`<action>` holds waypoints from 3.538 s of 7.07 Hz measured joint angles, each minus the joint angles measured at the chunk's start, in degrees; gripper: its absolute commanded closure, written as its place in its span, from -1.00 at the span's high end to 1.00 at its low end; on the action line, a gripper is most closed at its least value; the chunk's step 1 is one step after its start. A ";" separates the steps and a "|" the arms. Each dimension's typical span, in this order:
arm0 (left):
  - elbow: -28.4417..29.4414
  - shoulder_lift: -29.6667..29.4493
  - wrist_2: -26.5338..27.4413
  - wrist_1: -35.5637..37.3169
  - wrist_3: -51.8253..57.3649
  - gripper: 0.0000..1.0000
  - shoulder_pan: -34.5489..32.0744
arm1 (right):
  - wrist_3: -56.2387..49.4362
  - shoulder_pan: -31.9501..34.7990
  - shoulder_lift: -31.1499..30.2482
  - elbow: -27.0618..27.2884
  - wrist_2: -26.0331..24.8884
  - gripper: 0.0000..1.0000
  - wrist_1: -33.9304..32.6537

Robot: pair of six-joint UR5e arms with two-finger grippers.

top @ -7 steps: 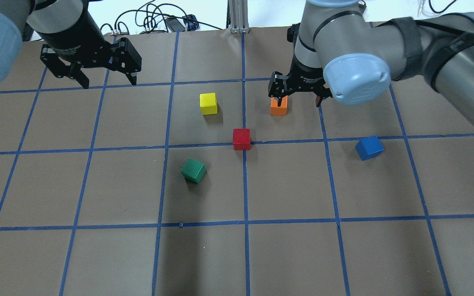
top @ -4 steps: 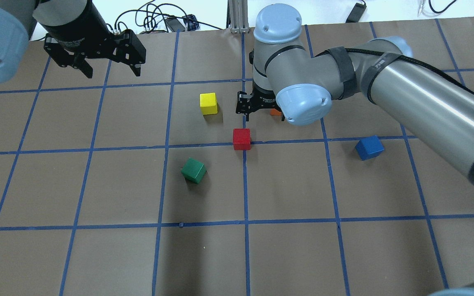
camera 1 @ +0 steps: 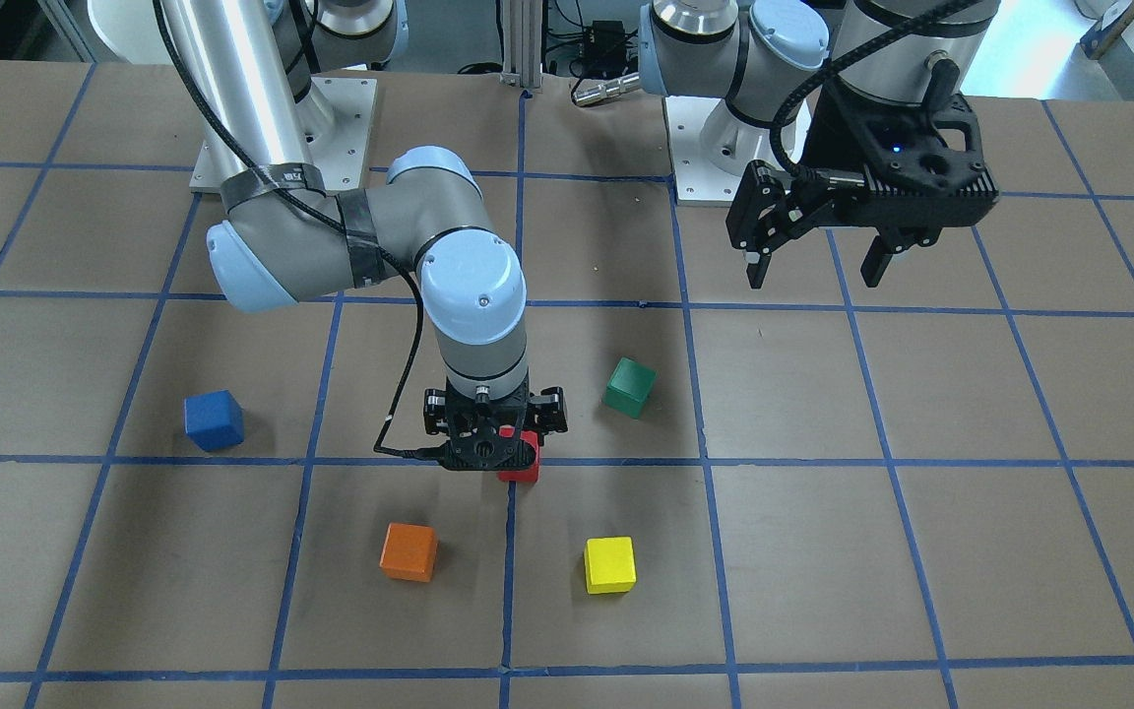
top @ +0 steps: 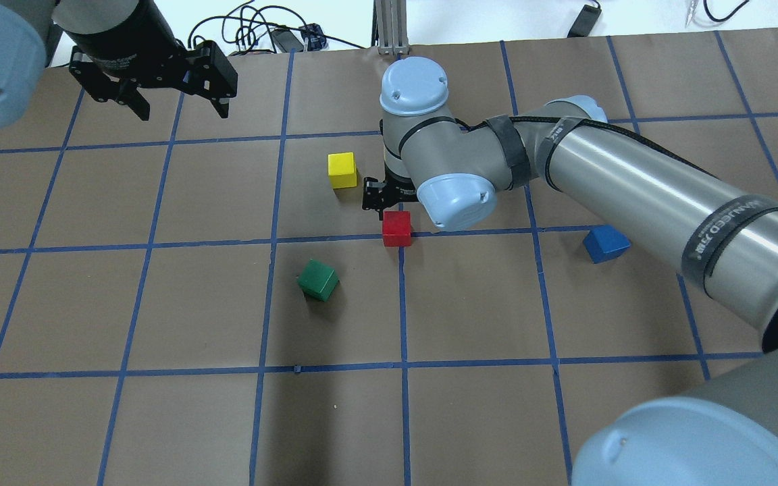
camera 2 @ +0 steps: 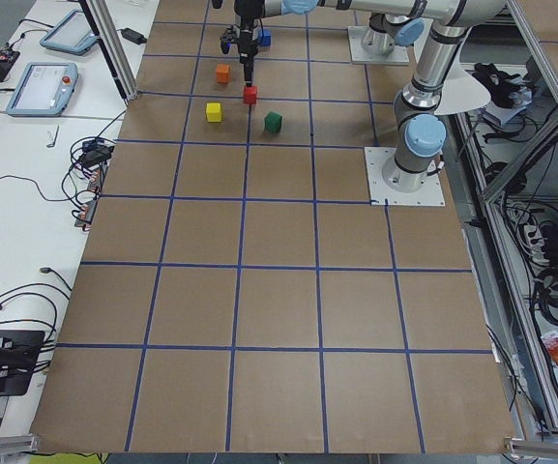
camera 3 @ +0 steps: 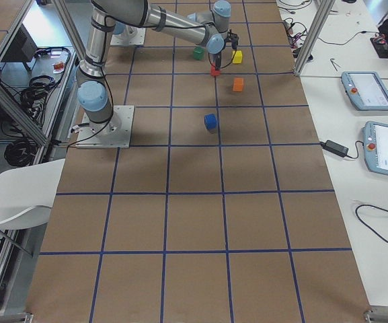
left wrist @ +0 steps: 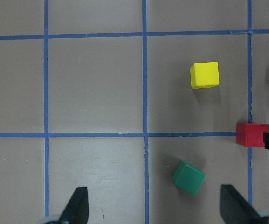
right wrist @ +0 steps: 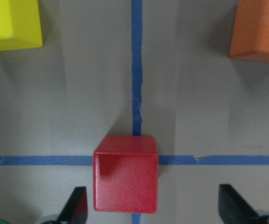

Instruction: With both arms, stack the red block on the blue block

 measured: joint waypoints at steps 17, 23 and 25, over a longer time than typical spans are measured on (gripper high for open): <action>2.39 -2.32 -0.39 -8.97 -0.62 1.00 -0.09 | -21.71 -19.85 -13.50 -4.38 0.41 -1.00 26.94; 2.37 -2.39 -0.51 -8.98 -0.69 1.00 -0.23 | -46.68 -34.35 -16.96 13.02 -2.17 -1.00 12.37; 2.41 -2.47 -0.48 -8.98 -0.71 1.00 -0.23 | -47.14 -34.63 -17.58 16.36 -1.81 -1.00 8.60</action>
